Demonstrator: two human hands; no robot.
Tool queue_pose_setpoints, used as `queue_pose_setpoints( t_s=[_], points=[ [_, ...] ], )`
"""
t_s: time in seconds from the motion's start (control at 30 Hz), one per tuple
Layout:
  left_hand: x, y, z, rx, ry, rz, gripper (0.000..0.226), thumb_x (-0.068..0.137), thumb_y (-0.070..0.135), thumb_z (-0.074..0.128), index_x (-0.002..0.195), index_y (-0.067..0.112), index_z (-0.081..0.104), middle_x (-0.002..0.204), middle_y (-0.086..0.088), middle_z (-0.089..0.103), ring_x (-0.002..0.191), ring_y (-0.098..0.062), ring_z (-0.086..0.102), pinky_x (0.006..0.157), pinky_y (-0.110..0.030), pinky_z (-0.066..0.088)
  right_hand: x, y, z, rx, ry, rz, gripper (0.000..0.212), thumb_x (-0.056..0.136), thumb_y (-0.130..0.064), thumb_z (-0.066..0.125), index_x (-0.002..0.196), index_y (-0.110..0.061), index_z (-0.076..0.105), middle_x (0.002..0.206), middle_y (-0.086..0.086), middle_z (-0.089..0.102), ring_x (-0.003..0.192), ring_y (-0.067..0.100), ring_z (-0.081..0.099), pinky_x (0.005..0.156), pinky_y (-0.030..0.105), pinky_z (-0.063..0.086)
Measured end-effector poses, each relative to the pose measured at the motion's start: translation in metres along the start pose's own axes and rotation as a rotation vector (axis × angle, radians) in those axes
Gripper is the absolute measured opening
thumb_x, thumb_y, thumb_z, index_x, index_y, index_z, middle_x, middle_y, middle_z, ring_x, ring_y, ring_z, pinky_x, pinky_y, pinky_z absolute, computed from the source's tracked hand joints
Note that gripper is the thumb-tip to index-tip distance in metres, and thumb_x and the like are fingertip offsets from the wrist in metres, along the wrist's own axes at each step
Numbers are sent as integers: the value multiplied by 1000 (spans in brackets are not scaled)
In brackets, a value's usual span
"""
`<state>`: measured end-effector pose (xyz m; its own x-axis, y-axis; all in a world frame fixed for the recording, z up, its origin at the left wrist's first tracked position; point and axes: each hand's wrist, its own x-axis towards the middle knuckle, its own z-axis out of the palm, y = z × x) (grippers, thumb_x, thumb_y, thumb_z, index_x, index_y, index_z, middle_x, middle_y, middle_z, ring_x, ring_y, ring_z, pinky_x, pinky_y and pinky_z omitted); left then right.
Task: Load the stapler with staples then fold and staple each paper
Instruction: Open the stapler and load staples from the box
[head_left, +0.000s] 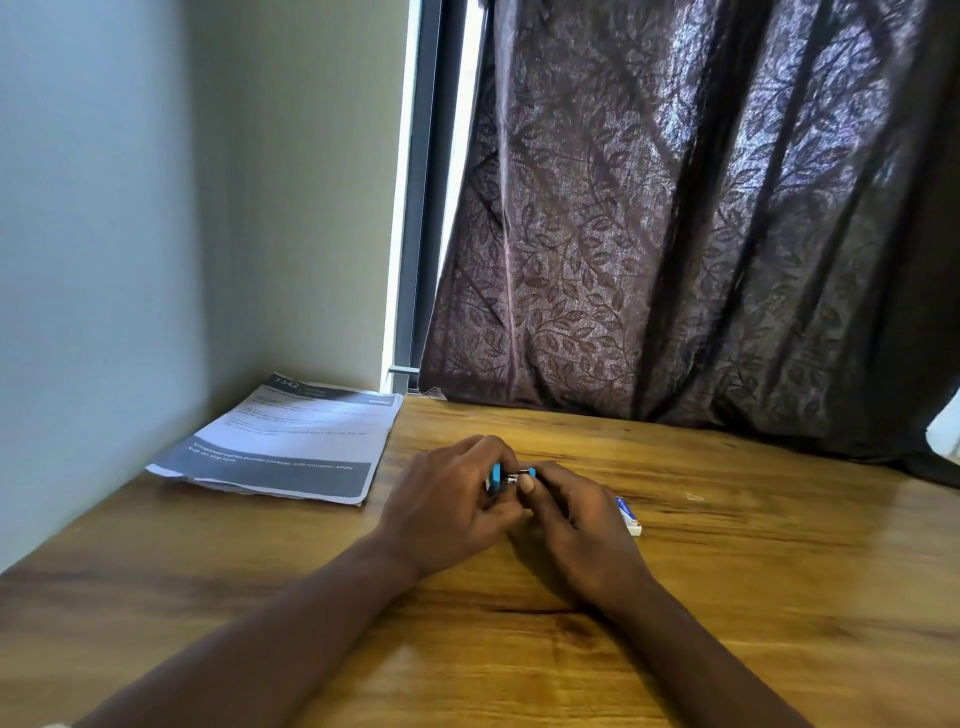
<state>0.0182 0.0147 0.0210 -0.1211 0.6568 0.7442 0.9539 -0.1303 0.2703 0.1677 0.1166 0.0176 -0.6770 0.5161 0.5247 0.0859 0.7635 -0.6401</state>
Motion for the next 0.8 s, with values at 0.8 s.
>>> queue_pose_setpoints(
  t_s=[0.8],
  points=[
    [16,-15,-7,-873,265,-516,12,96,8,66,107,9,71,92,-13,77,75,-20,76,73,-37,65,13,0,-10,1227,294,684,39,107,-8,27,129,15,49,105,39,68,85,42,75,66,40,65]
  ],
)
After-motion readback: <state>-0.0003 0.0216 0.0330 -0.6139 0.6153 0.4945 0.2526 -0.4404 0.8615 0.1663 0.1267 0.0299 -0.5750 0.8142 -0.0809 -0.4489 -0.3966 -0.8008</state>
